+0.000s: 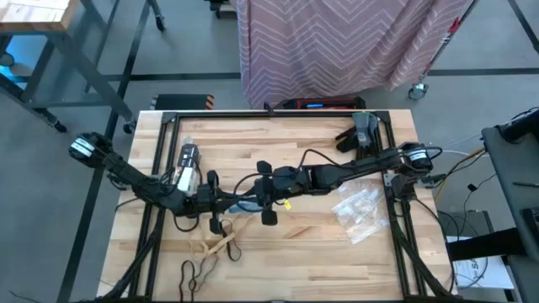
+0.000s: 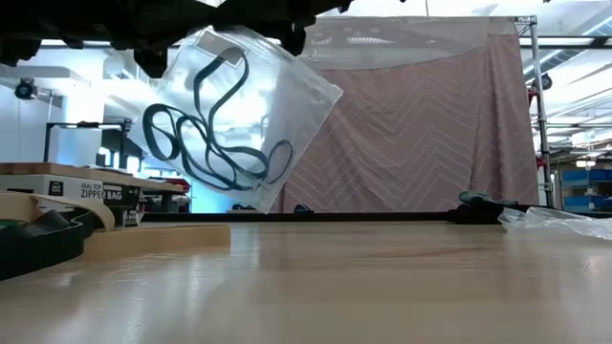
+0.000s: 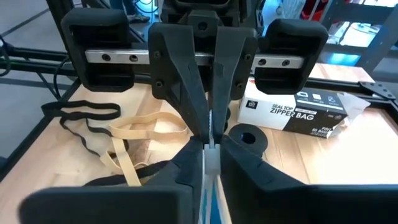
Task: Sort rubber bands
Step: Close the transparent zip bag
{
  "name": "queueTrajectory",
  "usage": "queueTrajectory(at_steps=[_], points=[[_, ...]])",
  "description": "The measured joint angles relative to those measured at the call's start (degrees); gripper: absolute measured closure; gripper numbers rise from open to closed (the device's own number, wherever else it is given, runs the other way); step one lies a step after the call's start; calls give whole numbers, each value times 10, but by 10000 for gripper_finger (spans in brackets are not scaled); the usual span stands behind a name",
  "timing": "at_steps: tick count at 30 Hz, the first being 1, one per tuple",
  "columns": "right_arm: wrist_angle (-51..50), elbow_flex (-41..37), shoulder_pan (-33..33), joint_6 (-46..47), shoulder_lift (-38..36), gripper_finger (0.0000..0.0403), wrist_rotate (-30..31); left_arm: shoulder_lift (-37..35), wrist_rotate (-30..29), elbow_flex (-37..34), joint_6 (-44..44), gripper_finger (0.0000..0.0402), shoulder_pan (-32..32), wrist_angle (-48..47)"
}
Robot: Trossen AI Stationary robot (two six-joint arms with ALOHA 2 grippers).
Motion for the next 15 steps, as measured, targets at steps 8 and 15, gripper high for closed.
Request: queueTrajectory(at_steps=[8, 15], points=[[-14, 1, 0, 5, 0, 376, 4, -23, -11, 0, 0, 401, 0, -34], [-39, 0, 0, 10, 0, 376, 4, -35, -12, 0, -4, 401, -1, -48]])
